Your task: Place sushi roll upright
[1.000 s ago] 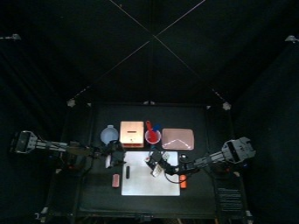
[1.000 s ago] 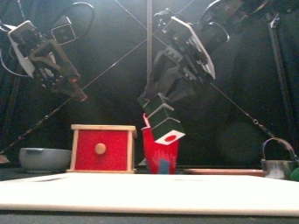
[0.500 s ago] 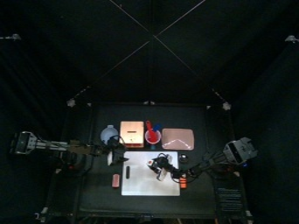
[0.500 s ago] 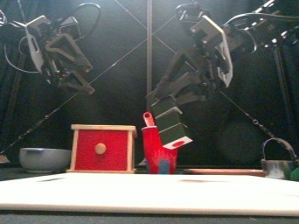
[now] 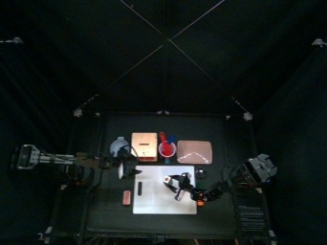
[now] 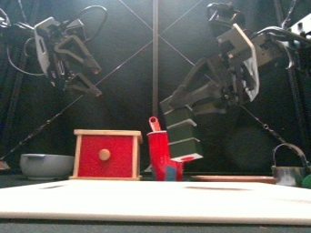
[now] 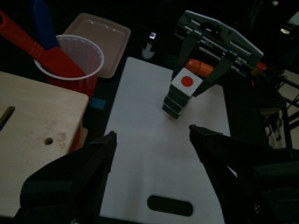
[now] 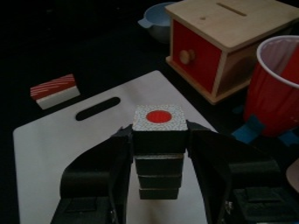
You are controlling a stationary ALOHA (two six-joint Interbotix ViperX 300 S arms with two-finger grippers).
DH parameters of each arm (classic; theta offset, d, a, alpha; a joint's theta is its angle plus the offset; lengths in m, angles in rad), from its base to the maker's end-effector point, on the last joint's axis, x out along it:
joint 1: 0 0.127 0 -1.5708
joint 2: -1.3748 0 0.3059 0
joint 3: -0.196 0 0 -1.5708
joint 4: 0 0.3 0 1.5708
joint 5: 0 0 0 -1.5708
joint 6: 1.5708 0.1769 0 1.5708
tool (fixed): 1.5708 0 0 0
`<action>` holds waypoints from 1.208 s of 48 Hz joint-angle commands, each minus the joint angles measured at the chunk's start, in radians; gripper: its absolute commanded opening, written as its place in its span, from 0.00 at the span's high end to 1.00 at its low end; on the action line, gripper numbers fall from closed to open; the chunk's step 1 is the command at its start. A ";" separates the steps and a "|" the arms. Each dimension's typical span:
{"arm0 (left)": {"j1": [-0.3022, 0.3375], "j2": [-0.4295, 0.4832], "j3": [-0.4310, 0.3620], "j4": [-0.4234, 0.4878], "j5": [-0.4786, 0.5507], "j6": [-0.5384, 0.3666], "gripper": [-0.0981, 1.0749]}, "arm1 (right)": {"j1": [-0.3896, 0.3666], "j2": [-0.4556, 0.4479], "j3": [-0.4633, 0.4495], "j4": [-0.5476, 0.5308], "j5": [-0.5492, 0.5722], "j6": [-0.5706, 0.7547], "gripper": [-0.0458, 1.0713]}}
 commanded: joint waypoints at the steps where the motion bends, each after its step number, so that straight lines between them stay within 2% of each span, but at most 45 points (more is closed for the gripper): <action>1: 0.008 -0.002 -0.029 -0.002 -0.008 0.003 0.08 | 0.003 0.002 -0.026 -0.006 0.021 0.012 0.38; 10: 0.009 -0.002 -0.021 -0.002 -0.008 0.003 0.08 | 0.006 0.057 -0.058 -0.009 0.080 0.014 0.38; 32: 0.011 -0.002 -0.017 -0.005 -0.005 0.006 0.08 | 0.014 0.155 -0.106 0.058 0.109 0.009 0.37; 49: 0.012 -0.002 -0.005 -0.035 0.009 0.005 0.08 | 0.031 0.156 -0.098 0.117 0.107 0.005 0.16; 58: 0.017 -0.002 -0.003 -0.038 0.009 0.005 0.08 | 0.044 0.152 -0.097 0.117 0.106 -0.002 0.13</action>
